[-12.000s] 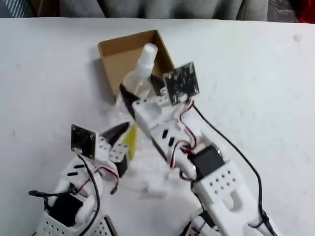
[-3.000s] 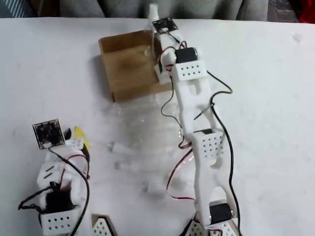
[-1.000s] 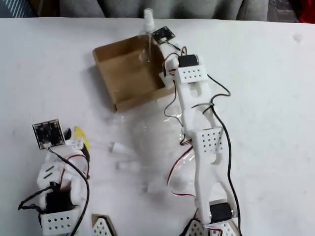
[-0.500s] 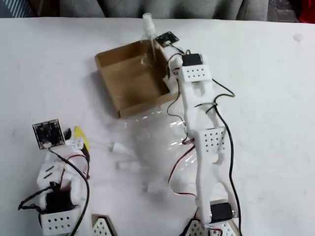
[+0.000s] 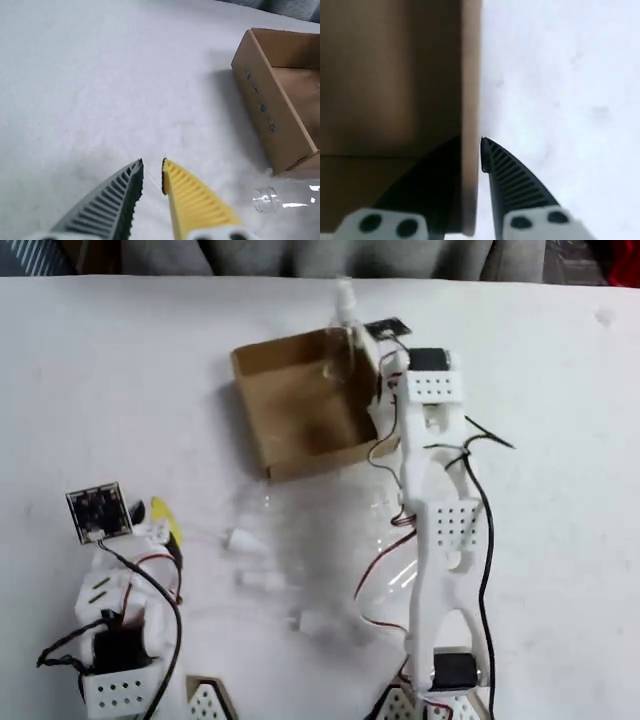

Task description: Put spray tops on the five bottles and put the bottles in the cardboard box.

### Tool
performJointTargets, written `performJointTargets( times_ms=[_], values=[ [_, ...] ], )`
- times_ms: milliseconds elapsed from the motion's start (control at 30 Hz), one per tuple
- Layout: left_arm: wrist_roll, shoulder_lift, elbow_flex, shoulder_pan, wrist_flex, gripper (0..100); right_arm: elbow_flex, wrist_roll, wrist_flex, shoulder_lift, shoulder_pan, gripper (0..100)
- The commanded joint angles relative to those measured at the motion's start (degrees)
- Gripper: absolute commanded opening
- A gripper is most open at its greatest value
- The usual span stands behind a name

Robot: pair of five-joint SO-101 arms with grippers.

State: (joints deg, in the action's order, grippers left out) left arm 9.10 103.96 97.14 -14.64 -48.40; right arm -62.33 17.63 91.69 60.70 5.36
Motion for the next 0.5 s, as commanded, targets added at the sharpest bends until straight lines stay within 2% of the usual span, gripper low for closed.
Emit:
performJointTargets(
  times_ms=[0,300,467],
  values=[
    [-0.8,0.7,-0.2,0.4,2.1,7,-1.0,-4.7,3.3,-5.3,-3.5,1.6],
    [-0.8,0.7,-0.2,0.4,1.9,7,0.0,-7.6,7.2,-8.3,-5.3,1.5],
    [-0.8,0.7,-0.2,0.3,1.9,7,7.0,-9.6,7.0,-10.9,-6.2,1.5]
  ],
)
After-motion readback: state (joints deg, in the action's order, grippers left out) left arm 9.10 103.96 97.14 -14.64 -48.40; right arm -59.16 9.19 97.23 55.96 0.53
